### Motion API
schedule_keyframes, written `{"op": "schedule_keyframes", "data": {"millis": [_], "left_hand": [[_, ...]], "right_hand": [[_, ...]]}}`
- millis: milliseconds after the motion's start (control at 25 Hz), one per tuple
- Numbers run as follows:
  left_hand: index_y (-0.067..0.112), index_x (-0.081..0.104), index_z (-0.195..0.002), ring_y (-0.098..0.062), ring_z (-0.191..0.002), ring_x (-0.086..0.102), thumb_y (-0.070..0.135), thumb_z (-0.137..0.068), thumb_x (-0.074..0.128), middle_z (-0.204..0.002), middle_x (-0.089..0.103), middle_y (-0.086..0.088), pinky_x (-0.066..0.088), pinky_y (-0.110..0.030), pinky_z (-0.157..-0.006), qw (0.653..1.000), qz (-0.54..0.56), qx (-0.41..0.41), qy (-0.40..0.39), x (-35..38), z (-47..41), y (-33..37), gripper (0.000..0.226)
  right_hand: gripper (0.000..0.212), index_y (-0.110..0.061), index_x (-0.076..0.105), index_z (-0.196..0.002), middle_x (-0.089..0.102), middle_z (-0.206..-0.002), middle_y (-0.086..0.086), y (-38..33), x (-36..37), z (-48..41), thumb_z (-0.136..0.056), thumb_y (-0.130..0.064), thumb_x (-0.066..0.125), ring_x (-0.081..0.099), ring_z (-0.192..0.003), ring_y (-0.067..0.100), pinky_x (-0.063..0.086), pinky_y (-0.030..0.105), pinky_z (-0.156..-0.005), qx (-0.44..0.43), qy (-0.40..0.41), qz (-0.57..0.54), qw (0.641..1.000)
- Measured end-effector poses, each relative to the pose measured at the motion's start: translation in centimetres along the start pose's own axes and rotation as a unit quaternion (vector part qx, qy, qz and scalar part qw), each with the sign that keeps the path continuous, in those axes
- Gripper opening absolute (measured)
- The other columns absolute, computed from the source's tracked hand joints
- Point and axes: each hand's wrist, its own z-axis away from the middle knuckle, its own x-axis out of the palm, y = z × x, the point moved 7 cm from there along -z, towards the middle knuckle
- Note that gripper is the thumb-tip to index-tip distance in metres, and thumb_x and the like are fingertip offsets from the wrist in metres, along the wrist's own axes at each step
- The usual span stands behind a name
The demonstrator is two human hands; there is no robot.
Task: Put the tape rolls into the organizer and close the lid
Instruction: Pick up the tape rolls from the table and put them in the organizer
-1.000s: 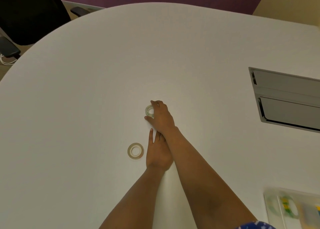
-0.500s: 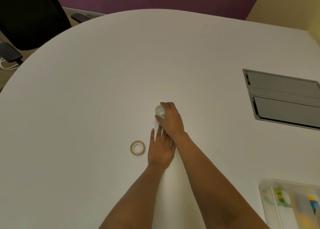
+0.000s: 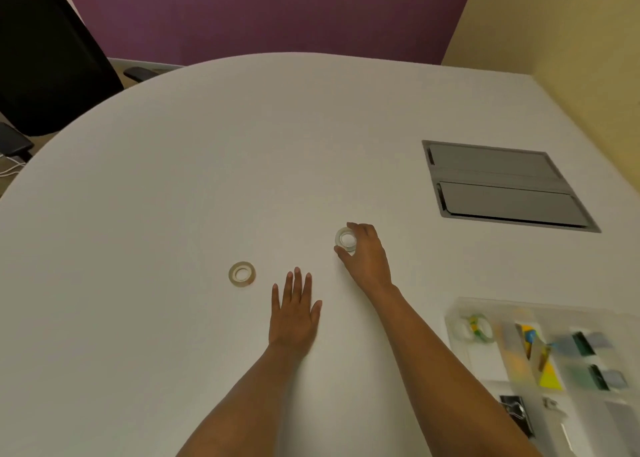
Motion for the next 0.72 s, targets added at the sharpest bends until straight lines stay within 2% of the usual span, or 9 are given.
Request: {"op": "schedule_keyframes", "data": {"millis": [280,480,640,720], "left_hand": [[0.019,-0.014,-0.149,-0.022,-0.147,-0.018,0.04,-0.101,0.012,-0.158,-0.021,-0.007,-0.012,-0.047,-0.119,1.0,-0.002,-0.011,-0.018,2.0,5.1,6.3,0.058],[0.018,-0.013,-0.149,-0.022,-0.147,-0.018,0.038,-0.102,0.012,-0.159,-0.02,-0.009,-0.011,-0.047,-0.12,1.0,0.005,-0.008,-0.015,3.3,7.6,9.9,0.057],[0.017,-0.013,-0.149,-0.021,-0.147,-0.018,0.037,-0.102,0.012,-0.159,-0.02,-0.01,-0.011,-0.047,-0.12,1.0,0.008,-0.016,-0.016,3.9,8.8,11.9,0.057],[0.017,-0.012,-0.149,-0.021,-0.147,-0.017,0.037,-0.102,0.013,-0.159,-0.019,-0.01,-0.01,-0.047,-0.12,1.0,0.012,-0.021,-0.017,4.1,9.2,12.7,0.057]], "right_hand": [[0.053,-0.008,0.048,-0.134,0.047,-0.137,0.008,7.8,-7.6,6.0,-0.086,-0.017,0.068,0.053,-0.121,0.023,0.043,0.025,-0.096,0.037,0.031,-0.014,0.999],[0.052,-0.007,0.049,-0.134,0.048,-0.134,0.01,13.4,-11.5,11.0,-0.085,-0.011,0.068,0.051,-0.122,0.022,0.035,0.017,-0.096,0.05,0.079,-0.04,0.995],[0.054,-0.007,0.047,-0.136,0.048,-0.136,0.011,17.2,-13.0,13.8,-0.086,-0.012,0.067,0.044,-0.126,0.024,0.037,0.023,-0.101,0.082,0.075,0.007,0.994],[0.054,-0.006,0.047,-0.136,0.048,-0.137,0.012,18.5,-13.0,14.5,-0.086,-0.011,0.066,0.041,-0.128,0.025,0.037,0.028,-0.104,0.091,0.039,0.039,0.994]]}}
